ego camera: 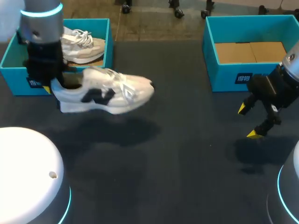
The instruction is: Take the shoe out of the shoebox, open the shoe tongue, remove and reinsert the insole, then place the shoe into the shoebox
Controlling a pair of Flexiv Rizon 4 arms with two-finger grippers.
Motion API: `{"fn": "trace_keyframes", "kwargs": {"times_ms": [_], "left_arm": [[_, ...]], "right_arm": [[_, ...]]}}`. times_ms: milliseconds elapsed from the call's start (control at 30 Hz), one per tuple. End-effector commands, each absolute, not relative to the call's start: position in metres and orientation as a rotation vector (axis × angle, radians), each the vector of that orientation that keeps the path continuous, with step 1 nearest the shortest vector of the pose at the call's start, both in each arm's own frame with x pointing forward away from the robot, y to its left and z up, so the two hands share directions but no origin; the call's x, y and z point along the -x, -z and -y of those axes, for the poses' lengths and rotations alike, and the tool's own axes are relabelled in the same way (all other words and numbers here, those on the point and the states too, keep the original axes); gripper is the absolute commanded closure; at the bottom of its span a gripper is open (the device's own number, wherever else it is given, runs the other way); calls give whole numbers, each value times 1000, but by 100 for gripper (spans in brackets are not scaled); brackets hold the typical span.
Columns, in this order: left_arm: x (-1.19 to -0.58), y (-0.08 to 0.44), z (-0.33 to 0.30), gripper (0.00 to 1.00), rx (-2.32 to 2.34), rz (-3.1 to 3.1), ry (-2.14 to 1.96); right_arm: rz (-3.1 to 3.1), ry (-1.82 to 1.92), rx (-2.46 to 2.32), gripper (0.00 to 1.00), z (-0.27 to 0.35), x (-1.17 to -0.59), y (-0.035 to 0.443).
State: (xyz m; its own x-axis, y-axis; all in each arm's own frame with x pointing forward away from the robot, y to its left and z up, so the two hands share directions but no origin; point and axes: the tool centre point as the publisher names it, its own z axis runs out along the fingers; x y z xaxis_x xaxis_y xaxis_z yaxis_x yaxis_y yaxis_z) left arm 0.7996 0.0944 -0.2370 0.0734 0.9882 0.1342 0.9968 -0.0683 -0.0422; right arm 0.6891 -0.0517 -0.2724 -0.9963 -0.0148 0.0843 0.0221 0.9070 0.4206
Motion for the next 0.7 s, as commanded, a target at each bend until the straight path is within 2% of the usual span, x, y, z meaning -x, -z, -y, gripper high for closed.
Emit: {"fn": "trace_keyframes", "kwargs": {"times_ms": [33, 700], "left_arm": [[-783, 252, -74, 100, 2312, 2108, 330], [-767, 324, 6, 100, 2330, 2027, 178]], "right_arm": [[2985, 655, 7, 0, 51, -689, 273], [2985, 655, 7, 0, 51, -689, 273]]}}
